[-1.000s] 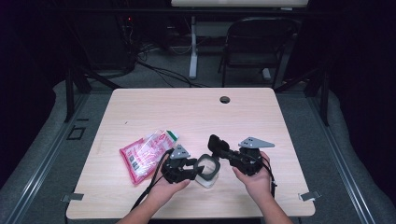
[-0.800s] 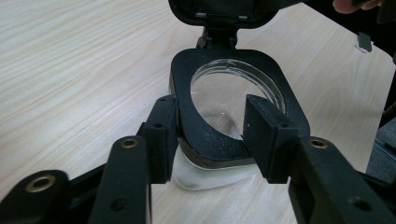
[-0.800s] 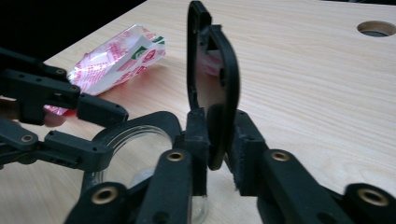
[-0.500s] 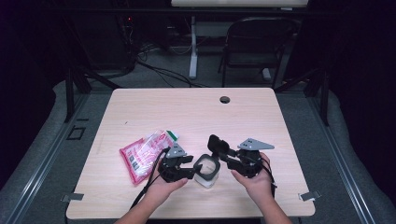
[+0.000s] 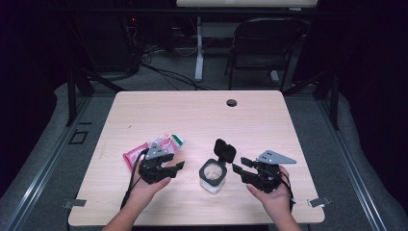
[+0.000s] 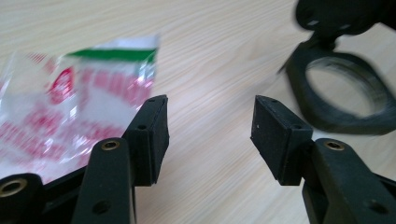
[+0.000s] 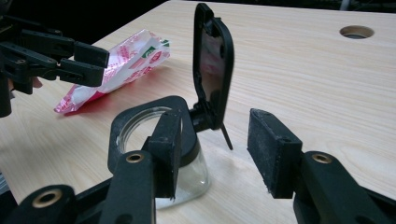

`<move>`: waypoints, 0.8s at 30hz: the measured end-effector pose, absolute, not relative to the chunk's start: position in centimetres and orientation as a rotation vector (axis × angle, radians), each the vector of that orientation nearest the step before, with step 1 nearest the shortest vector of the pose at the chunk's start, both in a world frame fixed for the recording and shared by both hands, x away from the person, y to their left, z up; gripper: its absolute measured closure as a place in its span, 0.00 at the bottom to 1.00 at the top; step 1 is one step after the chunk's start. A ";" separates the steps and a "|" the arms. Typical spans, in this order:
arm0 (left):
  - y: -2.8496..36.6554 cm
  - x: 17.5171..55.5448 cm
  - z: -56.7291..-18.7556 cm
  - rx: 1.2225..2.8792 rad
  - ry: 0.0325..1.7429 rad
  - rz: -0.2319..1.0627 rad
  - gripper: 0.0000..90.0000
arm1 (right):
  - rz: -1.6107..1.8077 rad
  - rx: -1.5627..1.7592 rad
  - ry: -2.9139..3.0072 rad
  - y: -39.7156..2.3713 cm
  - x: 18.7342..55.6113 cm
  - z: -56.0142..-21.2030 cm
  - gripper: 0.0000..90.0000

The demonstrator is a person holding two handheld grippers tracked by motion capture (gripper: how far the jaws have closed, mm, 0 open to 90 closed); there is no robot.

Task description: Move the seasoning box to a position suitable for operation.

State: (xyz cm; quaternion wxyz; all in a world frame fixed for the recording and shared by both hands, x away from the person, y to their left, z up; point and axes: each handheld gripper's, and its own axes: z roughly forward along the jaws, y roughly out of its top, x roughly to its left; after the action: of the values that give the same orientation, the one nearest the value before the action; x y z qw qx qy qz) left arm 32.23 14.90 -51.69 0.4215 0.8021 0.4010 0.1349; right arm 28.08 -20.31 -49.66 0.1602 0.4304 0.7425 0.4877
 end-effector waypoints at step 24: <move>15.2 33.5 -54.7 2.072 1.109 0.589 0.52 | 1.507 1.313 2.029 -22.1 27.3 -51.5 0.60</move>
State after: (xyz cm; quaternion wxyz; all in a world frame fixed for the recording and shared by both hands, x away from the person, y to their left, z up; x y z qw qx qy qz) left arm 33.55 15.19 -54.74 0.3517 0.8006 0.4283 0.2276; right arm 27.34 -22.09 -51.53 0.1461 0.4562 0.7048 0.5233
